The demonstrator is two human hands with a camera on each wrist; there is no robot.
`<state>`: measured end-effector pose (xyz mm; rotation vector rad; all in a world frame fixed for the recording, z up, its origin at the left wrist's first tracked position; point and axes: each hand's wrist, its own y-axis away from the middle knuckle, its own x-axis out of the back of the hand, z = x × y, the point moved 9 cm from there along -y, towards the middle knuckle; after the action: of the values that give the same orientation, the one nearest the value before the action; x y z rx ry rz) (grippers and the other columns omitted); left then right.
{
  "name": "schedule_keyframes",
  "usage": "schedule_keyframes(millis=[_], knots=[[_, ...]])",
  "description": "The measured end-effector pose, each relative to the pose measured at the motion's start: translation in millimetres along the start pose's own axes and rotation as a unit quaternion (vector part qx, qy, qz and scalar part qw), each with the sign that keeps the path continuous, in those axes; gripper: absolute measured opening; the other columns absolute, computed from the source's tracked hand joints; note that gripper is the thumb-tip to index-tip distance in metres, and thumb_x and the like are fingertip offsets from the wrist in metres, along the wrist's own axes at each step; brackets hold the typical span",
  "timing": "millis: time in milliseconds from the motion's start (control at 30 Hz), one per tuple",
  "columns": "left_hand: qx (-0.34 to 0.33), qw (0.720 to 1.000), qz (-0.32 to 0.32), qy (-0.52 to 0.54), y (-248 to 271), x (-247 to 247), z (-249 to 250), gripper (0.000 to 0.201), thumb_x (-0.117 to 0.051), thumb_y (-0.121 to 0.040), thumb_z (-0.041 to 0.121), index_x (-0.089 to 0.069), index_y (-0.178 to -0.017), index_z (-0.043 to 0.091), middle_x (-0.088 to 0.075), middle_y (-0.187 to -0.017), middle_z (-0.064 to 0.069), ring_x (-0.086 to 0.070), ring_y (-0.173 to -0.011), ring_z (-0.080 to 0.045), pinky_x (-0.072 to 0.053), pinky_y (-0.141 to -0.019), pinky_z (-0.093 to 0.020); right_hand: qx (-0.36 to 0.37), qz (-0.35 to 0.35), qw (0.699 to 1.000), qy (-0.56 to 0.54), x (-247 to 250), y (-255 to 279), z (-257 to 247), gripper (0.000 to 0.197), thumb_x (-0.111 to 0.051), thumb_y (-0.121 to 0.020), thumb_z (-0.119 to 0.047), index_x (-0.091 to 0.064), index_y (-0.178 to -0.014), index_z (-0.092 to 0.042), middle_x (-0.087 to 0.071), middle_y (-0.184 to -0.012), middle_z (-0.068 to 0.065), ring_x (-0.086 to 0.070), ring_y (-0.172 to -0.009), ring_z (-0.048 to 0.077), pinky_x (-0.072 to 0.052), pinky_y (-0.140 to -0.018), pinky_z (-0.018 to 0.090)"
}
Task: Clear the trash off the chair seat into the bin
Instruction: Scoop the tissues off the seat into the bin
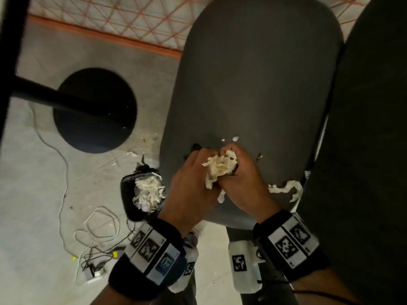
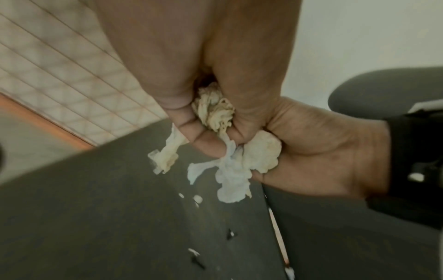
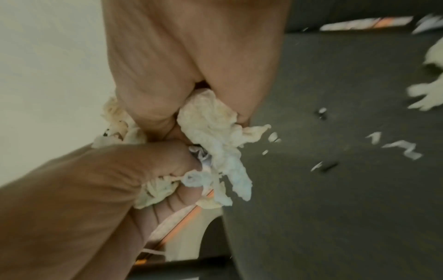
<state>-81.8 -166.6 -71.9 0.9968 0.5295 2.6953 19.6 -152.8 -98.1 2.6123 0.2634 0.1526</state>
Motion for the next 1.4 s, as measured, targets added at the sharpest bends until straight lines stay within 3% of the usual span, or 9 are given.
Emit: schedule_keyframes(millis=[200,500,633,733,833,1100,1233,1300,1400], knots=[[0.102,0.989,0.105,-0.004,85,86,-96,0.044,-0.073,-0.080,0.010,-0.048,-0.099,0.041,-0.064,-0.095,0.008,-0.060,-0.082,-0.009,-0.045,-0.068,-0.018,-0.011,-0.202,0.979,0.021,-158,21,4,0.034,-0.069,-0.076,-0.009,-0.050,-0.087,-0.035,-0.056,-0.092,-0.004,-0.057,-0.084,0.012,-0.049,-0.069,0.029],[0.258,0.955,0.146,-0.024,105,24,-373,0.030,-0.063,-0.080,0.008,-0.056,-0.107,0.017,-0.062,-0.106,-0.008,-0.061,-0.094,-0.030,-0.042,-0.075,-0.029,-0.070,-0.224,0.961,0.145,-324,-32,212,0.030,-0.067,-0.076,-0.006,-0.058,-0.105,-0.008,-0.058,-0.104,0.015,-0.056,-0.093,0.026,-0.045,-0.081,0.034],[0.263,0.962,0.035,-0.059,60,-54,-469,0.065,-0.061,-0.077,0.032,-0.041,-0.138,0.020,-0.044,-0.136,-0.010,-0.042,-0.125,-0.035,-0.038,-0.103,-0.038,-0.093,-0.180,0.945,0.258,-341,-78,311,0.060,-0.064,-0.072,-0.022,-0.047,-0.129,-0.014,-0.053,-0.128,0.018,-0.050,-0.120,0.036,-0.041,-0.102,0.050],[0.278,0.952,-0.083,-0.101,33,-110,-520,0.091,-0.055,-0.069,0.051,-0.019,-0.150,0.032,-0.024,-0.155,-0.008,-0.025,-0.139,-0.041,-0.026,-0.115,-0.059,-0.121,-0.185,0.892,0.394,-335,-101,363,0.068,-0.062,-0.080,-0.022,-0.033,-0.141,-0.009,-0.032,-0.149,0.021,-0.031,-0.138,0.037,-0.025,-0.115,0.044],[0.299,0.930,-0.150,-0.152,17,-144,-555,0.098,-0.060,-0.070,0.052,-0.012,-0.154,0.032,-0.011,-0.160,-0.008,-0.016,-0.143,-0.047,-0.022,-0.116,-0.062,-0.151,-0.200,0.886,0.390,-334,-116,399,0.067,-0.056,-0.087,-0.019,-0.024,-0.145,-0.009,-0.024,-0.153,0.019,-0.028,-0.140,0.034,-0.024,-0.113,0.038],[0.279,0.947,-0.127,-0.093,25,-98,-502,0.098,-0.069,-0.081,0.034,-0.004,-0.154,0.039,-0.014,-0.161,-0.012,-0.021,-0.144,-0.039,-0.021,-0.118,-0.053,-0.144,-0.225,0.899,0.346,-330,-112,359,0.065,-0.060,-0.084,-0.024,-0.035,-0.143,-0.009,-0.036,-0.150,0.016,-0.033,-0.140,0.031,-0.027,-0.117,0.040],[0.288,0.951,-0.103,-0.041,59,-62,-458,0.106,-0.076,-0.075,0.028,-0.006,-0.150,0.050,-0.008,-0.165,-0.006,-0.013,-0.151,-0.026,-0.025,-0.118,-0.048,-0.129,-0.216,0.930,0.268,-299,-81,305,0.077,-0.060,-0.080,-0.009,-0.026,-0.149,-0.018,-0.017,-0.158,0.011,-0.016,-0.147,0.027,-0.023,-0.118,0.041],[0.293,0.951,-0.088,-0.036,76,-40,-426,0.093,-0.070,-0.078,0.029,-0.014,-0.148,0.051,-0.019,-0.163,-0.004,-0.023,-0.149,-0.023,-0.029,-0.115,-0.042,-0.118,-0.231,0.934,0.245,-283,-61,271,0.076,-0.055,-0.083,-0.005,-0.023,-0.150,-0.021,-0.014,-0.160,0.005,-0.011,-0.149,0.022,-0.021,-0.120,0.040],[0.268,0.963,-0.015,-0.035,90,3,-365,0.062,-0.063,-0.087,0.023,-0.041,-0.143,0.040,-0.049,-0.147,-0.004,-0.048,-0.131,-0.023,-0.039,-0.106,-0.038,-0.145,-0.230,0.947,0.171,-255,-29,223,0.061,-0.048,-0.089,-0.008,-0.034,-0.145,-0.026,-0.033,-0.155,0.000,-0.033,-0.141,0.018,-0.032,-0.115,0.037]])
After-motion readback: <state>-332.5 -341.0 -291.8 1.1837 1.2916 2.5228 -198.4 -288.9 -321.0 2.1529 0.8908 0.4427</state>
